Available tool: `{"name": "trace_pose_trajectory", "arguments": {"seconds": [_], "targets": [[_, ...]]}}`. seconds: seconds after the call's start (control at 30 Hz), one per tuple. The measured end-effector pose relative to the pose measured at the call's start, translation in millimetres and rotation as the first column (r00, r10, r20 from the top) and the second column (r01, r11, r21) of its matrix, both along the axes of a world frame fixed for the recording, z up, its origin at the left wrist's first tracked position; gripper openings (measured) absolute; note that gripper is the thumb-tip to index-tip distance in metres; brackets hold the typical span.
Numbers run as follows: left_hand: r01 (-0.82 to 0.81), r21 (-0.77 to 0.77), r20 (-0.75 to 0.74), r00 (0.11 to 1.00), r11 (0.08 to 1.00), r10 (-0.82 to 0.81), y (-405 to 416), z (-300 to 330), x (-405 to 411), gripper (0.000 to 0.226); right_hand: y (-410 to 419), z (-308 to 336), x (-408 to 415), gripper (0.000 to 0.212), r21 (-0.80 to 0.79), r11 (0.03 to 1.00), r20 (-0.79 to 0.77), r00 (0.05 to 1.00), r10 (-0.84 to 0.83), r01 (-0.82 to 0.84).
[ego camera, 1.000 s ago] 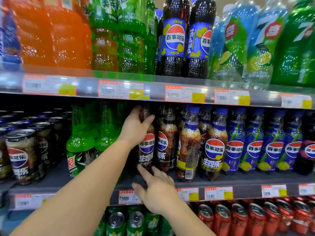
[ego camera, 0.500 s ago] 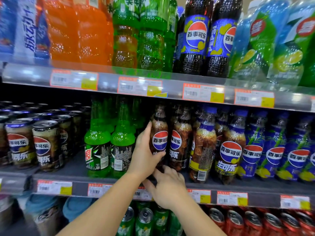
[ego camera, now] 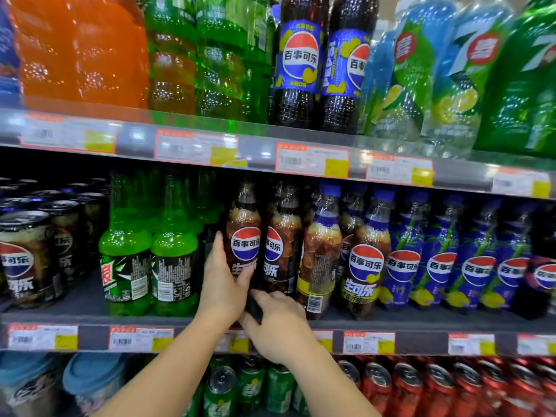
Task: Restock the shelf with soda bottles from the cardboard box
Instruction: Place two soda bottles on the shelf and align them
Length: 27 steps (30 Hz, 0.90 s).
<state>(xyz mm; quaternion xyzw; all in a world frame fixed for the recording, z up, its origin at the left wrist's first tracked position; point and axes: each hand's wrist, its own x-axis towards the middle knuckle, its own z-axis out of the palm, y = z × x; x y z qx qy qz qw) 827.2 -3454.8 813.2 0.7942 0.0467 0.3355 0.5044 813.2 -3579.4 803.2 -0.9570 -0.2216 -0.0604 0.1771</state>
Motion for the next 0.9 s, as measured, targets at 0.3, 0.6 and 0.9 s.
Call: {"name": "trace_pose_trajectory", "arguments": {"seconds": [0.3, 0.6, 0.9], "targets": [[0.035, 0.049, 0.076, 0.996, 0.998, -0.039, 17, -16, -76, 0.076, 14, 1, -24, 0.024, 0.205, 0.971, 0.209, 0.974, 0.083, -0.127], [-0.357, 0.151, -0.008, 0.932, 0.922, 0.362, 210, -46, -226, 0.057, 216, -30, -118, 0.029, 0.036, 0.878, 0.165, 0.869, 0.466, -0.477], [-0.701, 0.465, -0.240, 0.488, 0.541, 0.839, 461, -87, -486, 0.059, 510, -58, -338, 0.041, -0.018, 0.653, 0.131, 0.645, 0.752, -0.757]]}}
